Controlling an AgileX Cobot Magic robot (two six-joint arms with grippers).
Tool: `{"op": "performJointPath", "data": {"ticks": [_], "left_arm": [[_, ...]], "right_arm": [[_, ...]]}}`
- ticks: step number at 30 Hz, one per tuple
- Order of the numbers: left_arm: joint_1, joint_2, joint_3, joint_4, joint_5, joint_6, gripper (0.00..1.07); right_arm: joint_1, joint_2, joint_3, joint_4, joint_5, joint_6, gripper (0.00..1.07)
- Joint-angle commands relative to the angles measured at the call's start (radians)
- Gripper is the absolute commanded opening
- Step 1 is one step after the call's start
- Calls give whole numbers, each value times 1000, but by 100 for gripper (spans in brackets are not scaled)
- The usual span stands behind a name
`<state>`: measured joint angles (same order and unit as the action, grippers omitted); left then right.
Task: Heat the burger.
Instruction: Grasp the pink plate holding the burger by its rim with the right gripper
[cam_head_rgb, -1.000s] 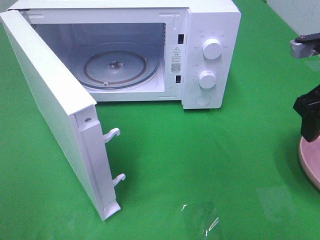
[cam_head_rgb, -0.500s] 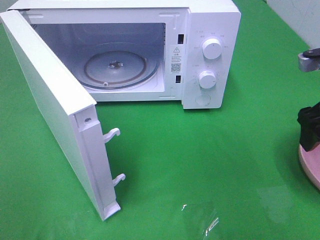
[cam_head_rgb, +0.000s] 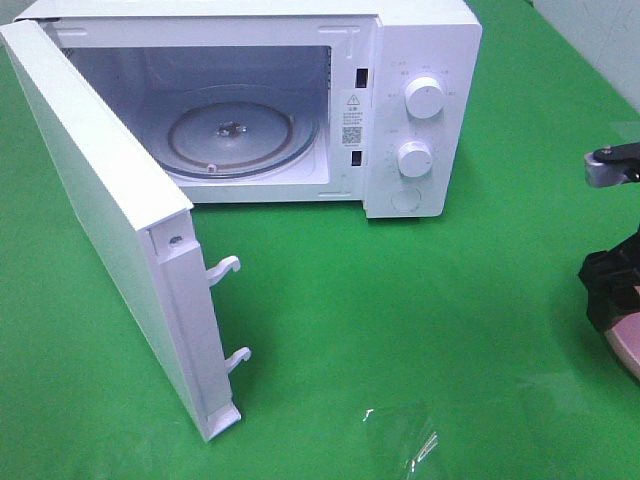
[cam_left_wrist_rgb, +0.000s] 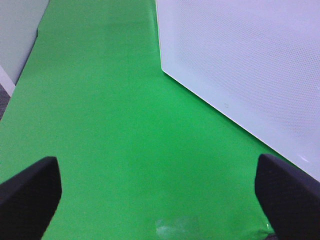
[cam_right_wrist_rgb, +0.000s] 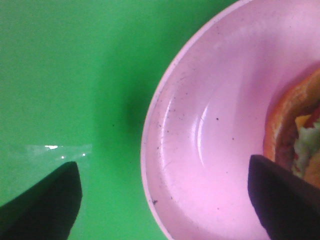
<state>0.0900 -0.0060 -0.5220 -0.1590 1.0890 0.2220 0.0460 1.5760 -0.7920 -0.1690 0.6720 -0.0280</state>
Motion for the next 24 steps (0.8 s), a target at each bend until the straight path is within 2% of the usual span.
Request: {"op": "performJointPath", "data": {"ticks": [1,15,24], "left_arm": [[-5,-16,2,-5,-14,-1,98],[-5,-16,2,-5,-14,-1,98],[-5,-16,2,-5,-14,-1,98]], "right_arm": [[-4,34,4,5,-32,3,85],[-4,174,4,20,-163,28,82],[-4,231,4,-8,-169,60,81]]}}
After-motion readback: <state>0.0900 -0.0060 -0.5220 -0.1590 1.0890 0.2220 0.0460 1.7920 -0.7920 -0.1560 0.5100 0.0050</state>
